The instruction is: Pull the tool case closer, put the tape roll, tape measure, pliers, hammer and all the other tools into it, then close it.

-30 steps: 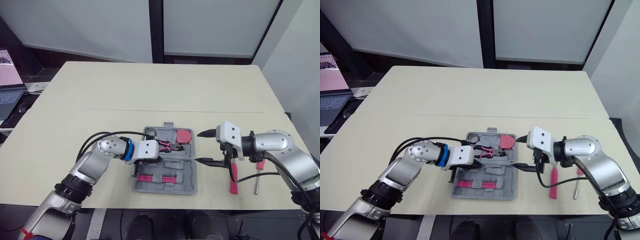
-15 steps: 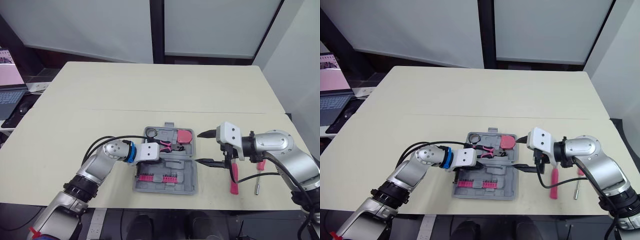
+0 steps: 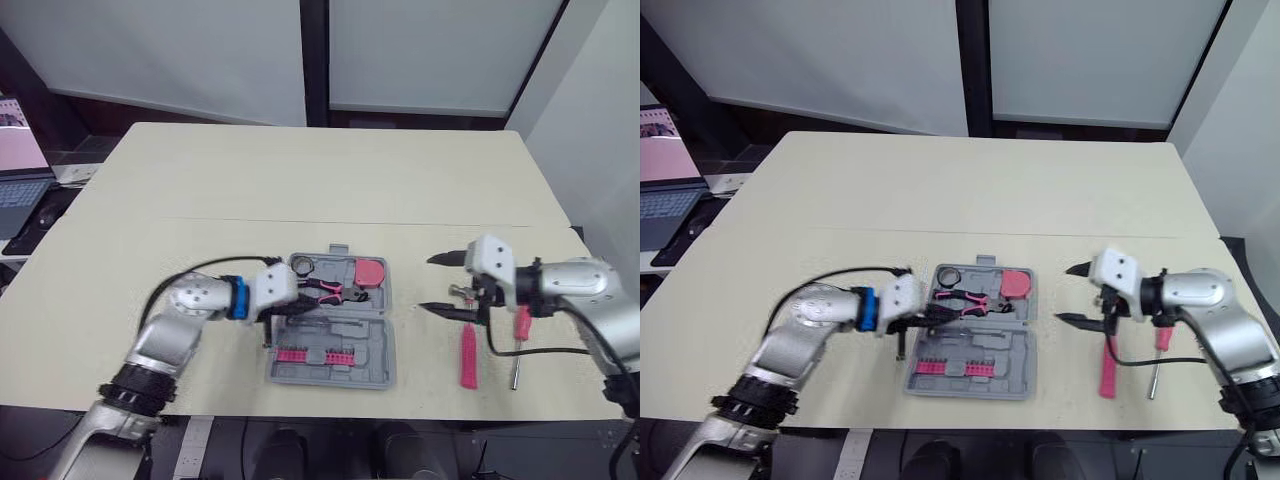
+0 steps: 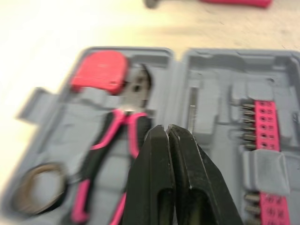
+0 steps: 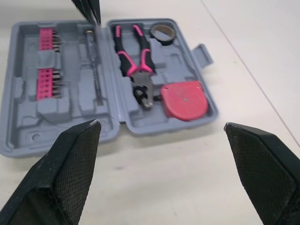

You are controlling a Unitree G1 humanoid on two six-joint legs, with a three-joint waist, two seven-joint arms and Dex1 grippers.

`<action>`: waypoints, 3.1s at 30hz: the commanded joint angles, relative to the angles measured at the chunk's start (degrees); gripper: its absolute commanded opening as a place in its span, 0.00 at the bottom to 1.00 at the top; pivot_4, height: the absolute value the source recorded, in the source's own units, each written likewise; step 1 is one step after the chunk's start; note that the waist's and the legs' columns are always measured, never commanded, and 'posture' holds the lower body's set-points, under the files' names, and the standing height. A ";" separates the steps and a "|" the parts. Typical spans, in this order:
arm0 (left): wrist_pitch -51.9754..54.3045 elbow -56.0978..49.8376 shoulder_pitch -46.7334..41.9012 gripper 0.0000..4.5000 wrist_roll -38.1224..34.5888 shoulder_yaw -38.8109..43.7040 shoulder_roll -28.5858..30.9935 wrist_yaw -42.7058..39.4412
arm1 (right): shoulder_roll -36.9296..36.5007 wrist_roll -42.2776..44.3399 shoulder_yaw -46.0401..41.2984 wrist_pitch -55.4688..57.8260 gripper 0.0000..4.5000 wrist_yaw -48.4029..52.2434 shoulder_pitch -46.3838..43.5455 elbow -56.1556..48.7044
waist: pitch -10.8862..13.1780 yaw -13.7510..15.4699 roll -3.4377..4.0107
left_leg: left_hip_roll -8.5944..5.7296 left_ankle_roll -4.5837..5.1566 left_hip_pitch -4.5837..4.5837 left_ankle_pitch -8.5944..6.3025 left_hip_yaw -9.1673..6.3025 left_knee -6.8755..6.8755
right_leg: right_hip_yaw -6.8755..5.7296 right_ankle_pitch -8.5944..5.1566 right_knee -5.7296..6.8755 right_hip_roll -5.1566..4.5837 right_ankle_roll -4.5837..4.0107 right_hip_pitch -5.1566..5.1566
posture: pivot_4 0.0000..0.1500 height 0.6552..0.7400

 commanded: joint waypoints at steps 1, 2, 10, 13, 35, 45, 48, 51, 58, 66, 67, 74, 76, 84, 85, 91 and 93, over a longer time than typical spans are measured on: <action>5.99 -2.94 3.06 0.26 -8.58 12.11 4.75 0.03 | -2.64 3.76 -8.83 -0.93 1.00 1.36 1.54 2.99 | 0.00 -0.16 0.00 | 0.00 0.00 0.01 0.00 0.00 -0.02 | 0.01 0.00 0.00 0.00 0.00 -0.01 | 1.00 1.00; 7.40 -2.09 4.58 0.34 -10.31 16.11 6.54 0.15 | -3.69 4.29 -11.27 -0.59 1.00 1.34 2.04 4.79 | 0.02 -0.29 0.02 | 0.02 0.00 0.01 0.00 -0.01 -0.03 | 0.02 0.00 -0.01 -0.01 0.00 0.00 | 1.00 1.00; 6.17 13.13 13.56 0.89 -11.34 31.56 14.98 -0.62 | -9.89 2.00 -19.48 -5.16 1.00 2.18 4.77 22.19 | 0.03 -0.22 0.05 | -0.01 0.00 0.20 0.00 0.16 -0.07 | 0.06 0.00 0.00 -0.02 0.00 0.08 | 1.00 1.00; 2.85 20.77 14.78 0.99 -10.14 32.88 16.33 -0.49 | -11.74 -1.52 -18.69 -12.16 1.00 2.90 5.80 30.83 | 0.03 -0.24 0.06 | -0.02 0.00 0.19 0.00 0.27 -0.11 | 0.06 -0.01 -0.03 -0.02 -0.01 0.05 | 1.00 1.00; 12.77 -5.01 12.91 0.99 -19.31 26.86 12.37 6.10 | -6.09 5.12 -20.14 5.59 1.00 -5.68 16.08 13.41 | 0.03 -0.10 0.08 | 0.04 -0.01 0.14 0.00 0.23 -0.10 | 0.11 -0.01 0.01 -0.44 0.02 0.11 | 1.00 1.00; 20.26 -29.42 4.52 0.99 -23.40 7.68 4.65 9.18 | 7.27 8.97 -15.52 29.06 1.00 -25.24 18.86 -10.70 | 0.02 -0.26 0.09 | -0.05 -0.03 0.15 0.01 0.19 -0.10 | 0.23 -0.01 0.00 -0.06 0.02 0.14 | 1.00 1.00; 20.22 -31.06 3.73 0.99 -23.01 4.82 3.33 9.31 | 10.07 7.18 -13.05 30.76 1.00 -29.70 18.85 -12.68 | 0.02 -0.19 0.09 | -0.07 -0.03 0.15 0.01 0.19 -0.09 | 0.25 -0.01 0.00 0.10 0.01 0.14 | 1.00 1.00; 18.98 -30.97 3.21 0.99 -21.68 3.16 2.82 8.80 | 14.33 5.58 -10.82 32.21 1.00 -35.38 19.18 -13.51 | 0.01 -0.18 0.10 | -0.08 -0.04 0.15 0.02 0.20 -0.09 | 0.27 -0.01 -0.01 0.12 0.01 0.14 | 1.00 1.00; 18.12 -31.46 3.72 1.00 -20.49 2.44 2.75 8.95 | 21.57 0.60 -7.46 32.77 0.91 -45.08 17.17 -10.46 | -0.04 -0.19 0.08 | -0.09 -0.04 0.14 0.02 0.19 -0.10 | 0.27 -0.01 -0.03 0.12 0.01 0.12 | 1.00 1.00; 17.74 -30.72 3.40 1.00 -19.56 2.53 2.86 8.87 | 25.35 -1.89 -4.97 33.39 0.41 -48.15 15.02 -8.78 | -0.04 -0.19 0.08 | -0.10 -0.04 0.14 0.01 0.18 -0.11 | 0.26 -0.01 -0.03 0.12 0.01 0.11 | 1.00 1.00; 17.75 -30.71 3.43 1.00 -19.50 2.51 2.81 8.93 | 25.43 -2.00 -4.85 33.70 0.37 -48.35 15.19 -9.10 | -0.04 -0.20 0.08 | -0.10 -0.03 0.14 0.01 0.19 -0.10 | 0.27 -0.01 -0.04 0.12 0.01 0.11 | 1.00 1.00; 17.95 -31.11 3.69 1.00 -18.79 1.93 2.04 9.58 | 27.01 -2.40 -5.62 36.32 0.15 -50.63 15.34 -10.59 | -0.05 -0.20 0.08 | -0.10 -0.04 0.14 0.01 0.17 -0.10 | 0.27 -0.01 -0.03 0.13 0.01 0.11 | 1.00 1.00; 17.97 -31.35 3.89 1.00 -18.66 1.78 1.86 9.75 | 27.39 -2.19 -6.08 37.80 0.10 -51.14 15.08 -11.47 | -0.05 -0.20 0.08 | -0.10 -0.03 0.14 0.01 0.17 -0.10 | 0.27 -0.01 -0.03 0.13 0.01 0.11 | 1.00 1.00; 17.77 -32.77 6.83 1.00 -18.91 2.40 2.29 9.55 | 28.56 2.67 -7.09 51.39 0.05 -50.49 16.05 -21.21 | -0.05 -0.23 0.09 | -0.09 -0.03 0.12 0.01 0.07 -0.13 | 0.28 -0.02 -0.04 0.13 0.00 0.10 | 1.00 1.00; 17.65 -32.93 7.34 1.00 -18.88 2.51 2.41 9.46 | 29.01 3.38 -7.36 53.33 0.05 -50.43 16.11 -22.42 | -0.05 -0.24 0.09 | -0.08 -0.03 0.13 0.01 0.05 -0.14 | 0.29 -0.02 -0.04 0.13 0.00 0.10 | 1.00 1.00; 17.58 -34.06 10.46 1.00 -19.10 3.61 3.53 9.21 | 32.59 4.23 -6.52 59.03 0.05 -52.19 14.99 -25.63 | -0.05 -0.27 0.09 | -0.09 -0.03 0.13 0.01 0.01 -0.13 | 0.28 -0.02 -0.03 0.13 0.00 0.09 | 1.00 1.00; 17.88 -34.59 11.32 1.00 -19.29 4.19 3.99 9.27 | 34.42 3.36 -5.60 58.63 0.05 -53.66 14.26 -24.39 | -0.05 -0.29 0.10 | -0.09 -0.03 0.14 0.01 0.02 -0.14 | 0.28 -0.02 -0.04 0.14 0.00 0.09 | 1.00 1.00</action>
